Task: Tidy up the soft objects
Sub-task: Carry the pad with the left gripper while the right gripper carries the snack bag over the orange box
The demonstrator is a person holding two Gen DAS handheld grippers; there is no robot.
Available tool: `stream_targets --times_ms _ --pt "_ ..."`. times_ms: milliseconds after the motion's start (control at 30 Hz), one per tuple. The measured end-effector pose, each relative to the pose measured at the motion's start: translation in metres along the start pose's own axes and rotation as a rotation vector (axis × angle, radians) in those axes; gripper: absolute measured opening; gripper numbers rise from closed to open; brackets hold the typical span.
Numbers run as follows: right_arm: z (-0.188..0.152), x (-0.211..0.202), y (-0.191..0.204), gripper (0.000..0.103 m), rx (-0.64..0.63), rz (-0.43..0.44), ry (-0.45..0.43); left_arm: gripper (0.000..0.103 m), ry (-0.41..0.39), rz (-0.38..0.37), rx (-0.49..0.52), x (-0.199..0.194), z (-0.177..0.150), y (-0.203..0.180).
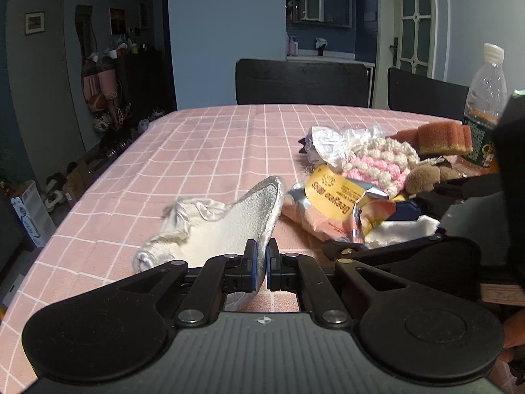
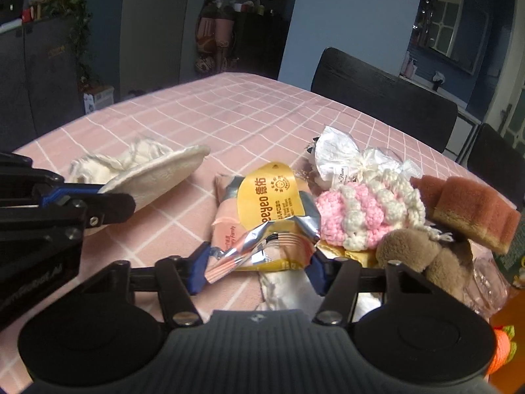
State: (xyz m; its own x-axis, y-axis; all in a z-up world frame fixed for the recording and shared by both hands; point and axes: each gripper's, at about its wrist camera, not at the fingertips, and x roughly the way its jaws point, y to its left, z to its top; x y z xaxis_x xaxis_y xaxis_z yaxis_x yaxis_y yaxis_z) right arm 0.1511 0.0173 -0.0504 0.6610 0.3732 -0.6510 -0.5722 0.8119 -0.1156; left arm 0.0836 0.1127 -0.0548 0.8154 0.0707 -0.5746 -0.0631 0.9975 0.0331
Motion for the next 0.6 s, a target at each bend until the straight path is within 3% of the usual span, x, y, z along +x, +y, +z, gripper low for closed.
stream_targets --times_ms 200,600 --pt "-0.018 -0.046 -0.010 0.052 0.077 0.054 -0.047 0.005 -0.031 -0.002 -0.001 -0.019 0.004 -0.003" --pt "-0.050 -0.134 -0.030 0.050 0.156 0.023 -0.149 0.005 -0.121 -0.032 0.047 -0.063 0.006 -0.036"
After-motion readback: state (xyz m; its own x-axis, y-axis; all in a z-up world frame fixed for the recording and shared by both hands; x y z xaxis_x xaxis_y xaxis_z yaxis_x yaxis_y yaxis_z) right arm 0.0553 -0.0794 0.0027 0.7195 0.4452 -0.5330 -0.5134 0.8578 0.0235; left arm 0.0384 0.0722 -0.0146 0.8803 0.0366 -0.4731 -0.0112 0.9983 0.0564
